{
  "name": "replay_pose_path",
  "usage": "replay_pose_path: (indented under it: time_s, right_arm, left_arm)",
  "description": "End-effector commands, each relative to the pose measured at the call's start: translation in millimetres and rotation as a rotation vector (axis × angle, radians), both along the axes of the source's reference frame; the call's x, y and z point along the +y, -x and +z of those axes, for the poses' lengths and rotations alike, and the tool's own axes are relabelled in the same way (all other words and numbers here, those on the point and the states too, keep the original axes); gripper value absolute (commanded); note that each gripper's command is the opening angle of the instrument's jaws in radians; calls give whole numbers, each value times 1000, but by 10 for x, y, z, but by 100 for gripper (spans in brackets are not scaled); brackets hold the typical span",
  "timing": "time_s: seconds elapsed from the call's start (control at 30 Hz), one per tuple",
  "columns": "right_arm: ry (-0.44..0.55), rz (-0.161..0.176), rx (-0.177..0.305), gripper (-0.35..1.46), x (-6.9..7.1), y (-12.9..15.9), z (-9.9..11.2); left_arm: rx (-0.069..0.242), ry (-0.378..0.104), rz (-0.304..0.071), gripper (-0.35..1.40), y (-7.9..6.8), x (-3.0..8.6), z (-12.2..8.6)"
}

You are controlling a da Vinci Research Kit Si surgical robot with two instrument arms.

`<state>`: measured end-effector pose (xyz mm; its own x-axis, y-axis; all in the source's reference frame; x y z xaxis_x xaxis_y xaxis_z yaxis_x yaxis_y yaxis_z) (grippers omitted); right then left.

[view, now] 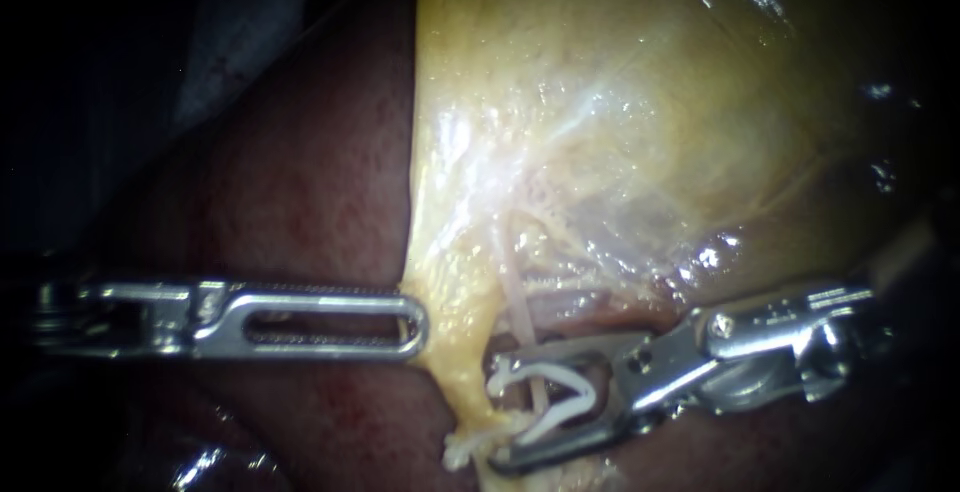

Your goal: Clipping second clip left tube

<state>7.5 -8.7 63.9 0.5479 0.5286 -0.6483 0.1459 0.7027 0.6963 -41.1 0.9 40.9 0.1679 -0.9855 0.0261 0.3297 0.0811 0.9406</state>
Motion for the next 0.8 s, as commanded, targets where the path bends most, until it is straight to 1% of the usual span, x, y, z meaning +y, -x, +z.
replay_pose_path:
  time_s: [0.03,0.17,0.57,0.8]
  right_arm:
    - [1,-1,1,54,-1,-1,2]
    - [2,-7,4,54,-2,-6,8]
    - [4,-4,2,54,1,-23,16]
    - [9,-8,7,54,-5,-31,24]
  left_arm:
    - [0,0,0,-1,0,0,0]
    - [0,0,-1,-1,1,0,-1]
    - [1,0,-2,-1,2,-1,-3]
    - [2,1,-2,-1,3,-2,-2]
